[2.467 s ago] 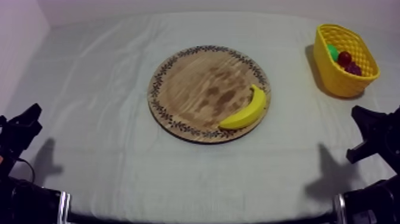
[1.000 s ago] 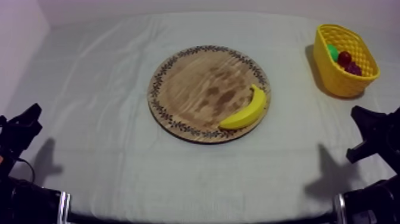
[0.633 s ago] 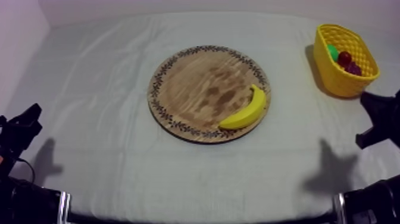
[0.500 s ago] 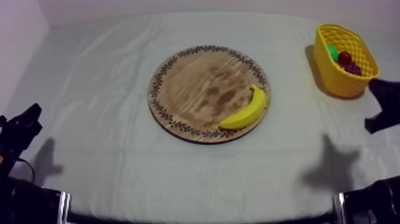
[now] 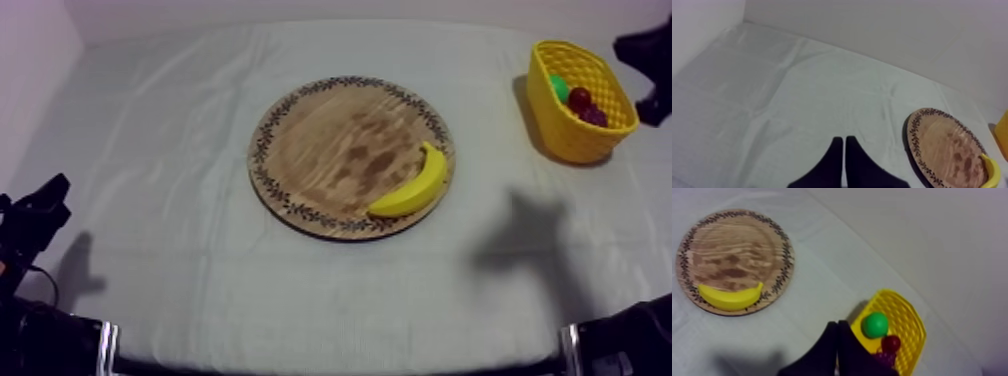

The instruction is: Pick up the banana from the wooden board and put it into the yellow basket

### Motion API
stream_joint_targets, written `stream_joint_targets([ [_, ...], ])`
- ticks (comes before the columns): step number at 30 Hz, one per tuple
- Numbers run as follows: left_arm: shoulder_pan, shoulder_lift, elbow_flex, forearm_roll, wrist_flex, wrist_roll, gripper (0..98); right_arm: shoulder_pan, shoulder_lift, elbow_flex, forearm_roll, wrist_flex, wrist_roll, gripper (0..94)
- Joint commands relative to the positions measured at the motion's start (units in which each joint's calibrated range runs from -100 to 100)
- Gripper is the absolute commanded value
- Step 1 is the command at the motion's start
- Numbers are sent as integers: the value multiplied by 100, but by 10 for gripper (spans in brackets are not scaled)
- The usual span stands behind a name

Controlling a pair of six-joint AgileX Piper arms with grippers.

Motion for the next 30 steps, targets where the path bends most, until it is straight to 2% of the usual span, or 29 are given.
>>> stream_joint_targets([
  [1,2,0,0,2,0,2,1,-431,684,-558,90,139,3,2],
  [5,2,0,0,2,0,2,1,-937,1292,-886,267,481,111,2],
  [10,2,0,0,2,0,2,1,-1222,1802,-762,96,728,645,19],
  [13,2,0,0,2,0,2,1,-1383,2092,-705,106,878,828,46],
  [19,2,0,0,2,0,2,1,-1806,2827,-946,421,1044,700,119],
  [22,2,0,0,2,0,2,1,-1917,3152,-1080,510,1078,653,250],
  [27,2,0,0,2,0,2,1,-2091,3432,-1149,728,1037,530,636],
  [30,2,0,0,2,0,2,1,-2233,3532,-1126,908,1013,426,771],
])
